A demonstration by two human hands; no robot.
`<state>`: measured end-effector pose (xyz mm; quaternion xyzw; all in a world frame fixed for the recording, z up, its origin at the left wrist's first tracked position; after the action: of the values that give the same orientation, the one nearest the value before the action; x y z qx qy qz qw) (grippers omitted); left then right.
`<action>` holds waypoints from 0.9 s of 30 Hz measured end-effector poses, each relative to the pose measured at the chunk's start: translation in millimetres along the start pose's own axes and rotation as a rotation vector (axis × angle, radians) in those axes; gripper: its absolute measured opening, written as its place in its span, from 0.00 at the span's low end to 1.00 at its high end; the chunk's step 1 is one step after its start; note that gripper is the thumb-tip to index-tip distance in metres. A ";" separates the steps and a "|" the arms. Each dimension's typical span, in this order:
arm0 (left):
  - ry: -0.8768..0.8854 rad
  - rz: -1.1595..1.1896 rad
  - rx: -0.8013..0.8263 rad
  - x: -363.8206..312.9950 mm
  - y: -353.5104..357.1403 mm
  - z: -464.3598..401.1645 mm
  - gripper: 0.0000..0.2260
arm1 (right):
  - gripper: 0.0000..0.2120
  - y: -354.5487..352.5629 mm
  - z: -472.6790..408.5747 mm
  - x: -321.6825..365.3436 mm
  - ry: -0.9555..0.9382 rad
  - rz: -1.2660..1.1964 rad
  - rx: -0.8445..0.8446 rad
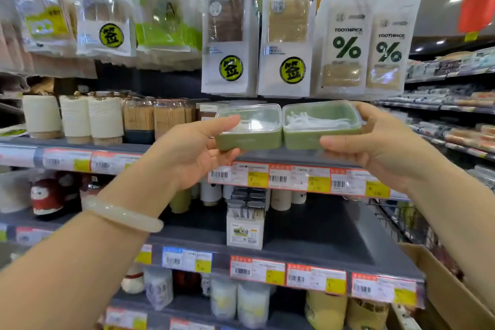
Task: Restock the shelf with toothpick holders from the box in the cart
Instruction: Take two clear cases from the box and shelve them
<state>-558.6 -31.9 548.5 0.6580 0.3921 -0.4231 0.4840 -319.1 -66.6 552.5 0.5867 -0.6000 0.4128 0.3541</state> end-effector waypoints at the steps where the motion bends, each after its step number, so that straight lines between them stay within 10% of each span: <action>1: 0.000 -0.004 0.004 1.3 -1.4 0.9 0.21 | 0.34 -0.1 1.8 -1.4 -0.009 0.013 -0.004; 8: 0.019 -0.057 -0.026 0.7 -6.1 1.9 0.18 | 0.46 1.7 -1.4 -6.6 -0.092 0.180 -0.073; 20: -0.005 -0.247 -0.037 -7.8 14.4 -38.2 0.04 | 0.38 -16.3 -28.7 -9.0 0.021 0.404 -0.137; 27: 0.067 -0.772 -0.075 -14.5 11.2 -62.2 0.13 | 0.36 -25.0 -43.5 -13.8 0.124 0.499 -0.113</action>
<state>-542.1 24.3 576.2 0.4572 0.6417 -0.5379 0.2997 -295.9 -20.5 559.7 0.3734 -0.7254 0.4883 0.3098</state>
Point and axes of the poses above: each hand's wrist, its own z-axis away from the middle knuckle, its own y-axis out of the palm, x = y × z, the point moved 1 cm from there along -z, towards the middle knuckle, and after that the axes turned 3 degrees about y, right-handed, at the moved point
